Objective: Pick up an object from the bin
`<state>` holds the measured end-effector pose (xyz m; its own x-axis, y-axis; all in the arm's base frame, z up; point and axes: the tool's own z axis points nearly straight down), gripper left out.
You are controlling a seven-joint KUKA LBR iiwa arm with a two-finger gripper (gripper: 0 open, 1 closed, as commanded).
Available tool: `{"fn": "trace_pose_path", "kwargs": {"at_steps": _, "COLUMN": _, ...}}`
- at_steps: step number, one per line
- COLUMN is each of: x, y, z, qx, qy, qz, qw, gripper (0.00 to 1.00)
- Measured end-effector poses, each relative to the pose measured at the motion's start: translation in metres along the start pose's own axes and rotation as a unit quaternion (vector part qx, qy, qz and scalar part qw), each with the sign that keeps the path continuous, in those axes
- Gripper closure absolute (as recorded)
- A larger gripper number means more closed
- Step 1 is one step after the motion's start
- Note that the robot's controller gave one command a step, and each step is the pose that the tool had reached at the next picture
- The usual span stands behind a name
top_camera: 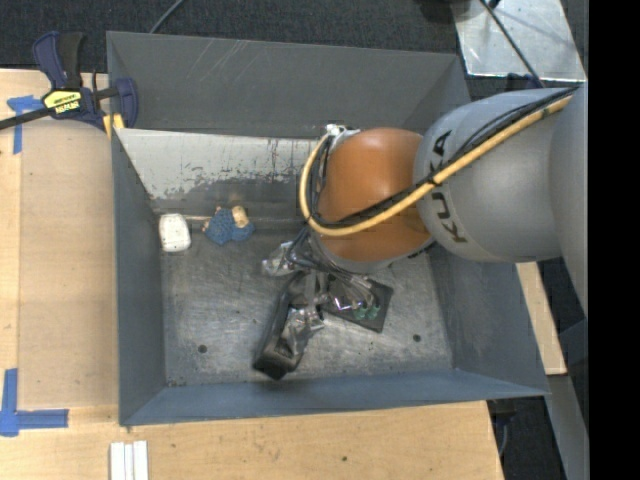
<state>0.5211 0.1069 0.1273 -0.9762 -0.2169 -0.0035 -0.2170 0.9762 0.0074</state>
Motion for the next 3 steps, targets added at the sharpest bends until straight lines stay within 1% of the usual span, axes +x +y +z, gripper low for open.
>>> {"fn": "trace_pose_path", "kwargs": {"at_steps": 1, "x": 0.000, "y": 0.003, "z": -0.001, "qx": 0.001, "qy": -0.0048, "qz": -0.005, "qw": 1.0000, "gripper": 0.00}}
{"fn": "trace_pose_path", "kwargs": {"at_steps": 2, "x": 0.003, "y": 0.004, "z": -0.002, "qx": 0.000, "qy": 0.0064, "qz": -0.005, "qw": 1.0000, "gripper": 1.00}}
{"fn": "trace_pose_path", "kwargs": {"at_steps": 3, "x": 0.005, "y": 0.001, "z": -0.061, "qx": 0.004, "qy": -0.0031, "qz": 0.000, "qw": 1.0000, "gripper": 1.00}}
